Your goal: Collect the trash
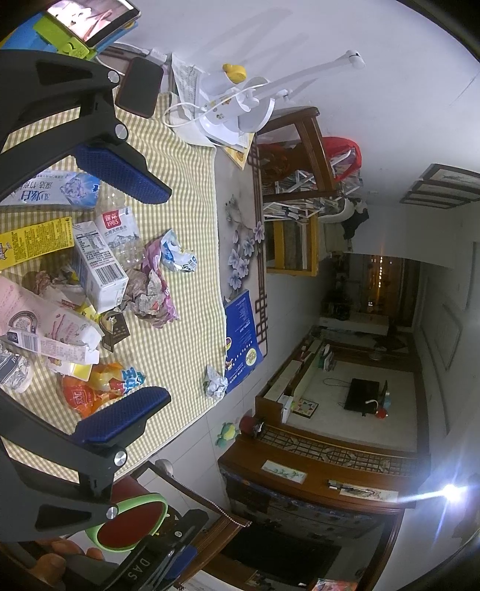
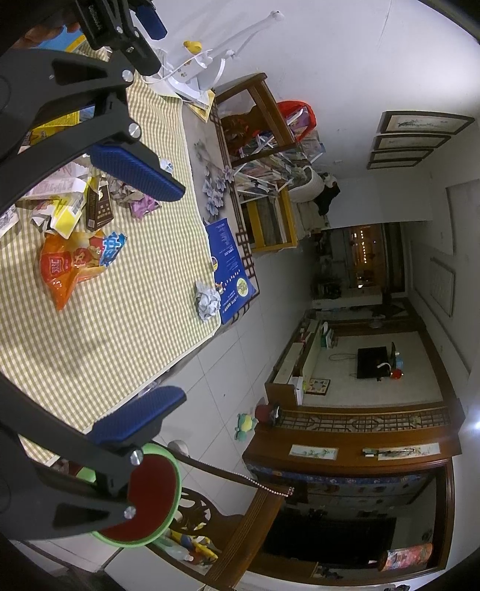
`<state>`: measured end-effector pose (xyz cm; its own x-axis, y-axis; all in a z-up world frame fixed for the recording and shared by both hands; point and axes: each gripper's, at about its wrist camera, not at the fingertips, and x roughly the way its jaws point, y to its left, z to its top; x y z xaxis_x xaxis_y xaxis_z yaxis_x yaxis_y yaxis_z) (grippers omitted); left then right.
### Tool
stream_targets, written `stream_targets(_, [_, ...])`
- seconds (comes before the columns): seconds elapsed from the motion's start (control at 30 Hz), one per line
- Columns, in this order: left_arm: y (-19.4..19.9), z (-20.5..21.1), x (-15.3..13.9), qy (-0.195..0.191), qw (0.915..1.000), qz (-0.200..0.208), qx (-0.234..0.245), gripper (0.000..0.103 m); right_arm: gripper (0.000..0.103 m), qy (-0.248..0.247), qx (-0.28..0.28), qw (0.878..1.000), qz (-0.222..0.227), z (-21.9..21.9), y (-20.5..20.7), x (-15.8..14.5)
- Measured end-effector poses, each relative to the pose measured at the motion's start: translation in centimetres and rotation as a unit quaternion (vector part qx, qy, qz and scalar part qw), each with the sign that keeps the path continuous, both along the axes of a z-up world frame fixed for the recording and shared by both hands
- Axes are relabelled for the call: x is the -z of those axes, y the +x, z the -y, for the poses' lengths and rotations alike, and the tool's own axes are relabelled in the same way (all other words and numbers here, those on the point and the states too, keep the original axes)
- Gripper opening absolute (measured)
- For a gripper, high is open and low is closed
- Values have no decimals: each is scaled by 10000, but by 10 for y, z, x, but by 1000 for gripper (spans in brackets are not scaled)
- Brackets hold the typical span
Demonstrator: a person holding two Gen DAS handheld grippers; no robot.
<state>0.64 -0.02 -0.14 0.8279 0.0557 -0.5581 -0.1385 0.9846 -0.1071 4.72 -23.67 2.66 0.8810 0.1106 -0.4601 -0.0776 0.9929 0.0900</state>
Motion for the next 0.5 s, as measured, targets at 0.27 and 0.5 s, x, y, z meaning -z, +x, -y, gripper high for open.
stream_targets(0.27, [1,0,2,-5,10000,-13,4,95,99,-5,17,10000,-19,3,-2,2])
stream_targets(0.5, [1,0,3,5,10000,-21,10,95,99,-6,18,10000,-36,3,-2,4])
